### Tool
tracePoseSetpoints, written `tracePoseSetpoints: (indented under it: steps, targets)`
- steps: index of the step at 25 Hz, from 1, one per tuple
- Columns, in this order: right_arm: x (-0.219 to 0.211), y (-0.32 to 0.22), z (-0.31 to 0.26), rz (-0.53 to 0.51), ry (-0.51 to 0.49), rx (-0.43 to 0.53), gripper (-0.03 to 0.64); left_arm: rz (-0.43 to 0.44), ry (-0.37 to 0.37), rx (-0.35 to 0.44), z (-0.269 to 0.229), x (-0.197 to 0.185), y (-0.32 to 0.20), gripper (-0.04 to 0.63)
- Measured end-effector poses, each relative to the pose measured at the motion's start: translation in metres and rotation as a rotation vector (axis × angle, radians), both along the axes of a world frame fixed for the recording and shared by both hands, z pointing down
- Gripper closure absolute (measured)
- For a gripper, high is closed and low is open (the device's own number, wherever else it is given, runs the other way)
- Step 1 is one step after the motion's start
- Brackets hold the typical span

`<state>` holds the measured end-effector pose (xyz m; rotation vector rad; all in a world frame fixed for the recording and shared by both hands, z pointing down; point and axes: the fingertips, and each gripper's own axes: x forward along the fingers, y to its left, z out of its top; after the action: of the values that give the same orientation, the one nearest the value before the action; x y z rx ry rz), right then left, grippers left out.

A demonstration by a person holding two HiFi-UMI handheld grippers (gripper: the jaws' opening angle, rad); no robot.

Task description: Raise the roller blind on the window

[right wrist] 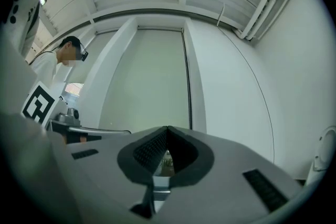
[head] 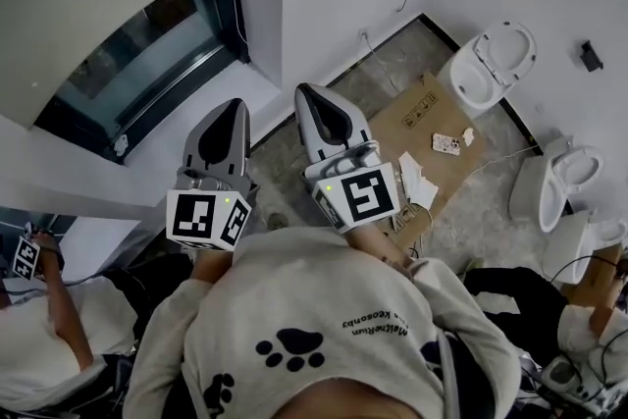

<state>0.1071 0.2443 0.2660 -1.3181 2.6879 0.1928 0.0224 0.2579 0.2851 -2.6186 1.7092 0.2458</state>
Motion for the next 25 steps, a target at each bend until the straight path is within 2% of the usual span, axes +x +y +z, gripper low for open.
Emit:
tracePoseSetpoints:
  steps: [3, 15, 25]
  targets:
    - [-0.013, -0.017, 0.005, 0.009, -0.001, -0.007, 0.607, 0.008, -0.012, -0.002, 0.003, -0.013, -0.018, 0.589]
    - [-0.046, -0.053, 0.017, 0.003, 0.021, -0.032, 0.607, 0.032, 0.027, -0.044, 0.023, -0.042, -0.052, 0.589]
    - [-0.079, -0.103, 0.007, -0.028, 0.054, 0.009, 0.607, 0.022, 0.039, -0.040, 0.022, -0.063, -0.095, 0.589]
